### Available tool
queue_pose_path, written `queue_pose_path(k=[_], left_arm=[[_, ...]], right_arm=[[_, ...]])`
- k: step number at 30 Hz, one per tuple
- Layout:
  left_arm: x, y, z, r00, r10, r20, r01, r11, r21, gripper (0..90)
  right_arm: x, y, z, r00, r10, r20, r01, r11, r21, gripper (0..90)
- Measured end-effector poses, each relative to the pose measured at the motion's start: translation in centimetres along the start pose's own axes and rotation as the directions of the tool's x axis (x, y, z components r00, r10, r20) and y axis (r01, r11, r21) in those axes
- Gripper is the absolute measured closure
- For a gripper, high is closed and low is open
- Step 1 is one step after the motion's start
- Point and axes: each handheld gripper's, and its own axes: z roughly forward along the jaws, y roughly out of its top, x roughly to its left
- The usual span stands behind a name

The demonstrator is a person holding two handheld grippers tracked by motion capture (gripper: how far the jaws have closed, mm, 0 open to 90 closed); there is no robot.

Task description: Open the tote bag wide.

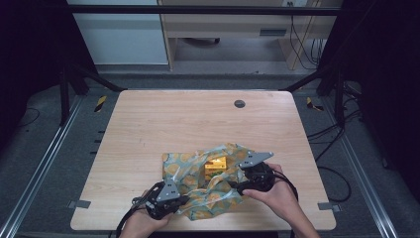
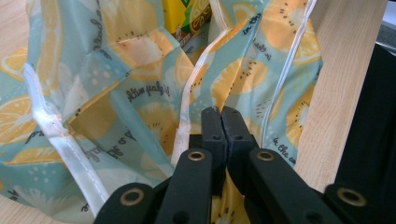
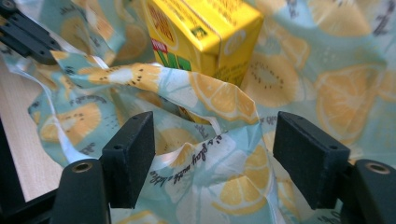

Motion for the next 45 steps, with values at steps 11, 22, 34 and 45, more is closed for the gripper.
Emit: queue_pose_path(k=[11, 22, 34, 45], left_arm=[[-0.1, 1.3, -1.5, 0.9997, -0.011, -0.023, 0.010, 0.9977, -0.067, 78.1], [1.2, 5.9, -3.9, 0.9918, -0.022, -0.126, -0.003, 0.9803, -0.197, 47.5], [5.4, 8.0, 0.4, 0.9962, -0.025, -0.083, 0.021, 0.9986, -0.047, 47.3], [7.3, 7.5, 0.9, 0.9848, -0.078, -0.155, 0.076, 0.9970, -0.015, 88.6]], right_arm=[[1.6, -0.6, -0.7, 0.9986, -0.039, -0.037, 0.040, 0.999, 0.030, 87.0], [2.1, -0.9, -1.2, 0.9972, -0.054, -0.053, 0.054, 0.998, 0.010, 88.3], [2.2, -1.1, -1.1, 0.9952, -0.078, -0.060, 0.079, 0.997, 0.016, 88.5], [2.3, -2.4, -1.7, 0.9940, -0.093, -0.058, 0.095, 0.995, 0.039, 89.5]])
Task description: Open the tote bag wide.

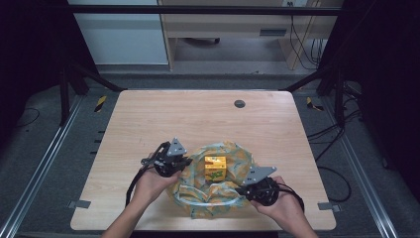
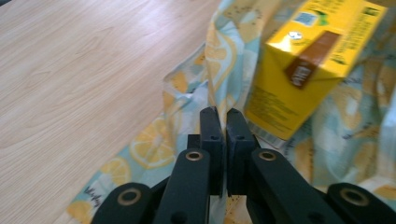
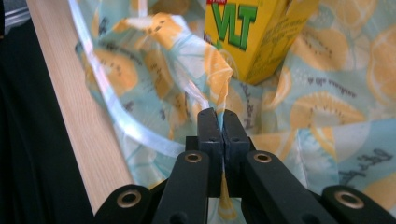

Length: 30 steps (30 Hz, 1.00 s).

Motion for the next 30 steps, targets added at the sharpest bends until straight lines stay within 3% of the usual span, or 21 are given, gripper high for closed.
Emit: queue_pose_path(k=[7, 14, 30], left_arm=[[1.5, -0.7, 0.9, 0.9993, -0.037, -0.008, 0.037, 0.9993, 0.009, 88.7], [2.8, -1.6, 2.4, 0.9981, -0.057, -0.024, 0.058, 0.9967, 0.056, 88.6], [4.7, -3.4, 3.9, 0.9915, -0.127, -0.028, 0.129, 0.9881, 0.084, 88.9]], right_arm=[[-0.2, -1.4, -0.1, 0.9999, 0.002, 0.011, -0.002, 0.999, 0.034, 89.7], [-0.9, -2.9, 0.1, 0.9996, 0.017, 0.022, -0.019, 0.997, 0.070, 89.9], [-1.5, -4.9, 0.0, 0.9986, 0.036, 0.039, -0.041, 0.992, 0.122, 90.0]])
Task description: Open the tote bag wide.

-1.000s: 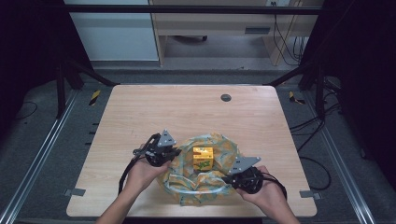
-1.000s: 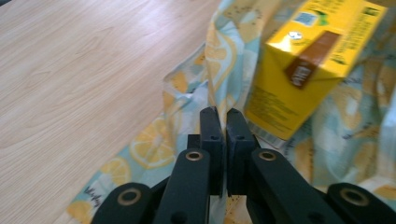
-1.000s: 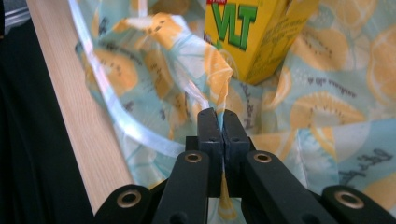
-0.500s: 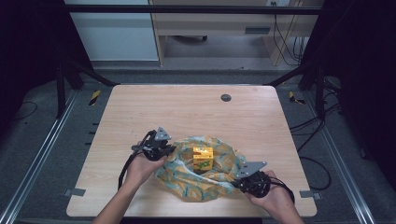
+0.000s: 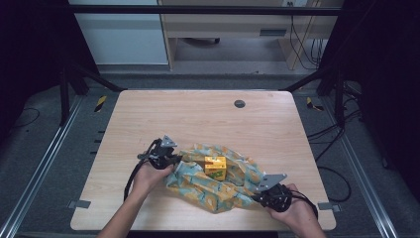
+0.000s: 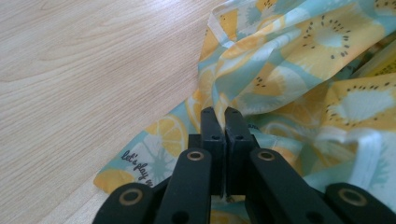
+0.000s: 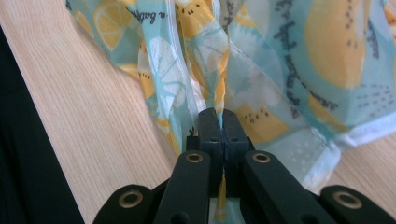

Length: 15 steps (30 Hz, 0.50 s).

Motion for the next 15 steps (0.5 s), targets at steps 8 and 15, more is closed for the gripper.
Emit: queue_pose_path(k=[8, 15], left_arm=[[0.49, -0.20, -0.10, 0.9999, -0.004, -0.010, 0.004, 1.0000, 0.002, 89.1], [0.64, -0.40, 0.02, 0.9998, -0.014, -0.014, 0.015, 0.9998, 0.012, 89.3]], right_arm=[[-0.14, -0.60, -0.14, 0.9998, 0.014, 0.015, -0.014, 1.000, 0.014, 90.0], [-0.19, -0.88, 0.01, 0.9998, 0.005, 0.018, -0.005, 1.000, 0.023, 90.0]])
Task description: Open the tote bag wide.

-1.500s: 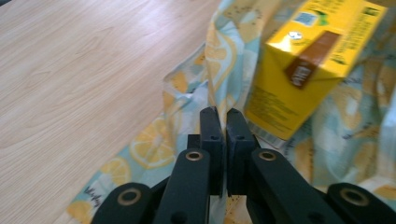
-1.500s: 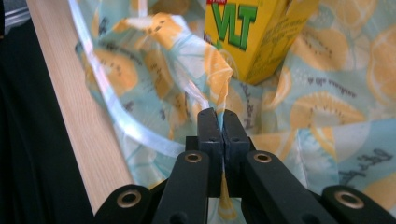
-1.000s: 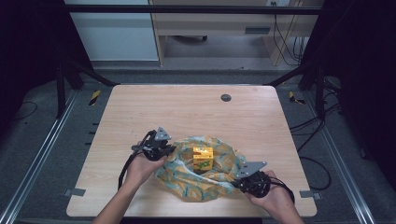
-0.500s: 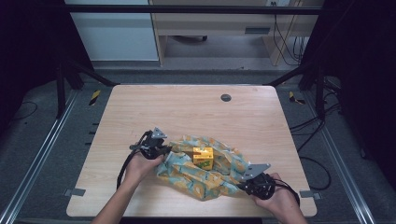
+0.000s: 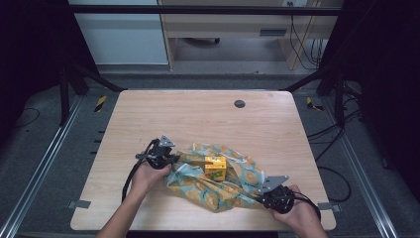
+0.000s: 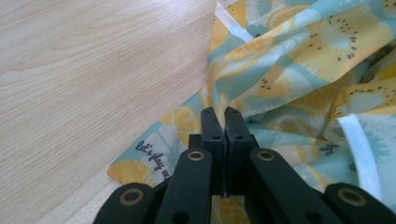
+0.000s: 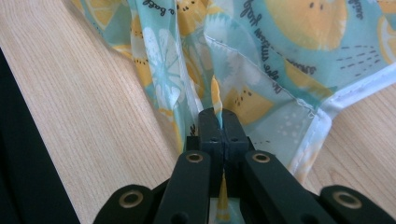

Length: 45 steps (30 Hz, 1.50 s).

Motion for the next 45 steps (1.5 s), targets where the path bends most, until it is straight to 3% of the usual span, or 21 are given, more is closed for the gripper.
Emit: queue_pose_path(k=[17, 45], left_arm=[[0.36, -0.40, 0.18, 0.9998, -0.017, 0.007, 0.017, 0.9999, 0.004, 89.5], [0.74, -0.71, 0.44, 0.9996, -0.029, 0.002, 0.029, 0.9995, 0.015, 89.7]], right_arm=[[-0.17, -0.28, 0.00, 0.9997, -0.014, 0.022, 0.014, 1.000, 0.003, 90.0], [-0.77, -0.74, 0.21, 0.9990, 0.029, 0.034, -0.029, 1.000, -0.008, 90.0]])
